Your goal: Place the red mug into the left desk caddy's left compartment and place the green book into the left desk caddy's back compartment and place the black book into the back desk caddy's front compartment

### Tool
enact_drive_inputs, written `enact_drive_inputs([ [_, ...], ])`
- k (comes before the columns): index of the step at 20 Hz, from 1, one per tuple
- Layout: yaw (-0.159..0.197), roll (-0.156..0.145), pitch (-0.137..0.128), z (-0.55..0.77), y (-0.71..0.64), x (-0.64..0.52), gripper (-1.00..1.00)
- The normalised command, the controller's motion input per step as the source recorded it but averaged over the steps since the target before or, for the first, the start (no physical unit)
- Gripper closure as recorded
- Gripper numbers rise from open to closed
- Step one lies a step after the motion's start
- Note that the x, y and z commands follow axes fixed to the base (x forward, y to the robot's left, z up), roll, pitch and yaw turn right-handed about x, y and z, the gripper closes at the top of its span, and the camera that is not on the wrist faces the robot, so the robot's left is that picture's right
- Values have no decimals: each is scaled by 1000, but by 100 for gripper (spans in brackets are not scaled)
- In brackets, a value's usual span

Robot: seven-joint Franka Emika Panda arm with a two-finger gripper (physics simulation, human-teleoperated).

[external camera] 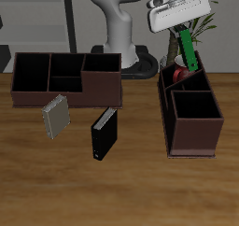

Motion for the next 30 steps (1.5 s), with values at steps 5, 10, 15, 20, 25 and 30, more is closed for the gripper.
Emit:
enact_drive_inputs([
  [5,22,-38,-9,7,-119,164,100],
  [10,7,3,0,-14,49,53,100],
  [15,-3,40,26,-154,245,-43,100],
  [20,-3,7,-8,47,74,-7,100],
  [25,-12,-16,-24,121,-38,58,100],
  [30,-29,-25,-19,154,-63,36,100],
])
